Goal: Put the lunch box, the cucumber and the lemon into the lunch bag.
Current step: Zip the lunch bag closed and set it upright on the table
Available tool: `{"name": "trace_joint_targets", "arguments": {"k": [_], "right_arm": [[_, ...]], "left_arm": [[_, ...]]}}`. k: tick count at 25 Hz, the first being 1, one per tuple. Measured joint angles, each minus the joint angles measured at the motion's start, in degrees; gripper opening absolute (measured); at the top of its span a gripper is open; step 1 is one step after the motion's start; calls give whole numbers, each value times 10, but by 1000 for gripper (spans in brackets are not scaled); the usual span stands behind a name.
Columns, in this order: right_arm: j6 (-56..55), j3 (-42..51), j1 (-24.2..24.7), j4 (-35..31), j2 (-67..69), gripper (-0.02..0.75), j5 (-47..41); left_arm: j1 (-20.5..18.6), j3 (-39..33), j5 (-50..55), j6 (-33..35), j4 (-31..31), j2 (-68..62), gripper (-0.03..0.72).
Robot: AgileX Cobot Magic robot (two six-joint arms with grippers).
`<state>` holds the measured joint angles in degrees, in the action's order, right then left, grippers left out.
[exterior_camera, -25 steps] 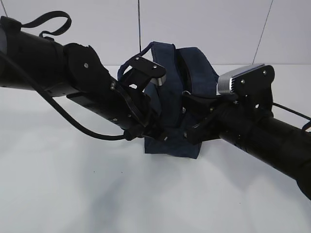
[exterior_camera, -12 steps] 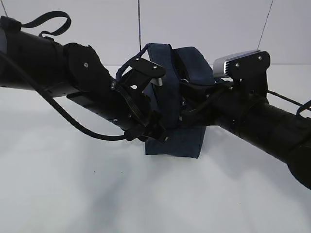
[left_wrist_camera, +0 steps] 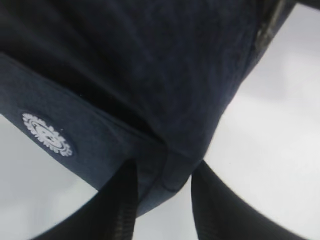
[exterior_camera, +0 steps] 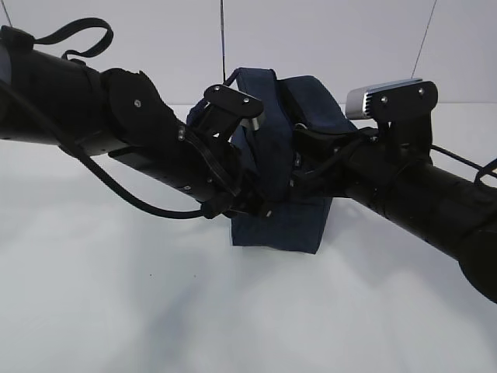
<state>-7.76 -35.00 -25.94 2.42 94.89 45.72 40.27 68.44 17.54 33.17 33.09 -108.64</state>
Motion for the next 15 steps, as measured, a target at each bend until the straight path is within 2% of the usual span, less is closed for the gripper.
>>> {"name": "trace_joint_targets", "arguments": {"k": [3,5,15], "right_arm": [[0,0,0,-4,0,17,0],[0,0,0,-15,0,17,0],[-2,-20,0,-55,0,17,6]], "left_arm": [[0,0,-7,1,1,0,58],[0,0,-9,1,1,0,11],[1,0,-8,1,1,0,-3]]}}
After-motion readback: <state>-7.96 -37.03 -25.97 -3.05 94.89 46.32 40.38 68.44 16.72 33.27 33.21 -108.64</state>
